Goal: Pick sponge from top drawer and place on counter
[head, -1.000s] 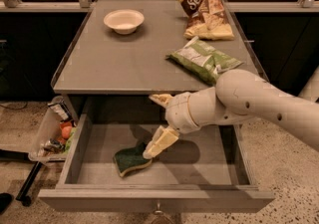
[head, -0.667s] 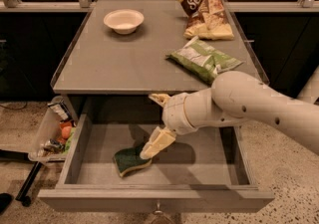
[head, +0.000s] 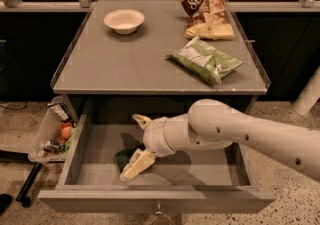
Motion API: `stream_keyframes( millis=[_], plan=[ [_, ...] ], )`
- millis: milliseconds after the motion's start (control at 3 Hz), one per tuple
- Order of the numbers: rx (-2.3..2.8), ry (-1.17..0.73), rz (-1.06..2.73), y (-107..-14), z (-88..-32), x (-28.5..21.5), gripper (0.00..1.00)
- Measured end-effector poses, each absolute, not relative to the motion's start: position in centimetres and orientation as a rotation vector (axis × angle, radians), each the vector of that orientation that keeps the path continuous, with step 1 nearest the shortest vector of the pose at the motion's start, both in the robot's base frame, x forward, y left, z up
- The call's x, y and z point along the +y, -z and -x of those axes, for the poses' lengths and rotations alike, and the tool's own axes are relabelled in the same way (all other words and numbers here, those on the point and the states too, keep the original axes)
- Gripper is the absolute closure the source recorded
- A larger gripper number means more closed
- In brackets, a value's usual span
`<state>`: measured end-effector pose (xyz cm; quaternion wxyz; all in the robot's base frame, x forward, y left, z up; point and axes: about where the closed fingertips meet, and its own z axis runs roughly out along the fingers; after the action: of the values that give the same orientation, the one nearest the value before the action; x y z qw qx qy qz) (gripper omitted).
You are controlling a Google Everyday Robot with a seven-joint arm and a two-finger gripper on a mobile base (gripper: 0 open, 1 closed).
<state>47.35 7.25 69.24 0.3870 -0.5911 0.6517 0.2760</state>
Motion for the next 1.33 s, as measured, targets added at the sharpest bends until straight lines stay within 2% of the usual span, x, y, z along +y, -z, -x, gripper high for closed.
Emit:
stream_keyframes(
  millis=[333,667,1333],
  plan=[
    [1.614,-0.804,1.511,-65.3,-47.5,10.6,0.00],
    [1.631,-0.789,1.543,-66.3,-49.8,9.2,0.00],
    [1.646,-0.827,1.531,-64.9,-49.8,9.3,0.00]
  ],
)
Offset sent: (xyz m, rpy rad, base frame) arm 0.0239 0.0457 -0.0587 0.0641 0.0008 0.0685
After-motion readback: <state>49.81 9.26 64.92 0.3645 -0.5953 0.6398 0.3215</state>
